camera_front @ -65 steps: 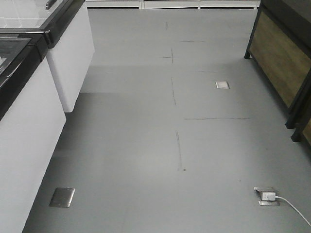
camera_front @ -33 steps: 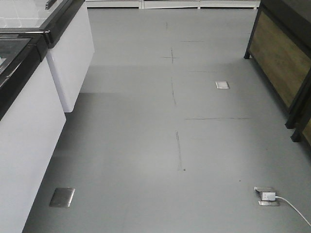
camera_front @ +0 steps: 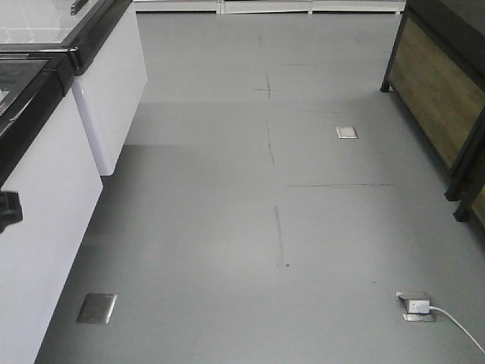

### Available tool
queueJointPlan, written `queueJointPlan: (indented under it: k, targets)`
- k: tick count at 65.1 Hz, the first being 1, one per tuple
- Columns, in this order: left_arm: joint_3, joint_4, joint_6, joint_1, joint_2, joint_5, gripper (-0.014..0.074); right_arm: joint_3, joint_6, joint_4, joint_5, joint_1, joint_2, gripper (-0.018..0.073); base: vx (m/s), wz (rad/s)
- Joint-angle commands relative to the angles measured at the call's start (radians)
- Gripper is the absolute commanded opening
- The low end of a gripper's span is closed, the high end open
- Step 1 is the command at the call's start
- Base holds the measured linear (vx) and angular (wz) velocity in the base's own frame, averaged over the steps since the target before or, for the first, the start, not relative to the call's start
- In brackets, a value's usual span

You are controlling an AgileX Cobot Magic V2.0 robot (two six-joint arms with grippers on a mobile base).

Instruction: Left arm holds basket, right arm returns cookies

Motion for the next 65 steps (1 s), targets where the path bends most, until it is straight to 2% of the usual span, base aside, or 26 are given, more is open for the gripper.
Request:
queueJointPlan:
  k: [1,8,15,34,43,54,65]
  targets:
    - [-0.132,-0.139,0.01,0.057,0.028,-0.004,0.0523,0.017,0.0,-0.008,-0.074,-0.007,-0.012,-0.0011,0.0,0.0]
    - [-0.22,-0.327,0.11,0.146,0.038,0.022,0.0523,0.017,0.0,-0.008,-0.074,-0.007,-0.012,-0.0011,0.0,0.0]
    - [-0.301,-0.486,0.191,0.276,0.038,0.056,0.0523,0.017,0.0,-0.008,-0.074,-0.007,-0.012,-0.0011,0.0,0.0]
    - [-0.441,-0.747,0.262,0.707,0.049,0.165,0.0523,0.017,0.0,-0.008,-0.074,-0.007,-0.012,-0.0011,0.0,0.0]
    - [-0.45,-0.902,0.27,0.863,0.079,0.195,0.0523,0.017,0.0,-0.008,-0.074,-0.007,-0.012,-0.0011,0.0,0.0]
    - [-0.45,-1.11,0.288,0.997,0.123,0.189,0.0523,0.017,0.0,-0.008,-0.074,-0.007,-0.012,-0.0011,0.0,0.0]
    - [-0.45,-1.208,0.345,1.083,0.214,0.217,0.0523,0.017,0.0,-0.008,-0.076,-0.007,-0.012,-0.0011,0.0,0.0]
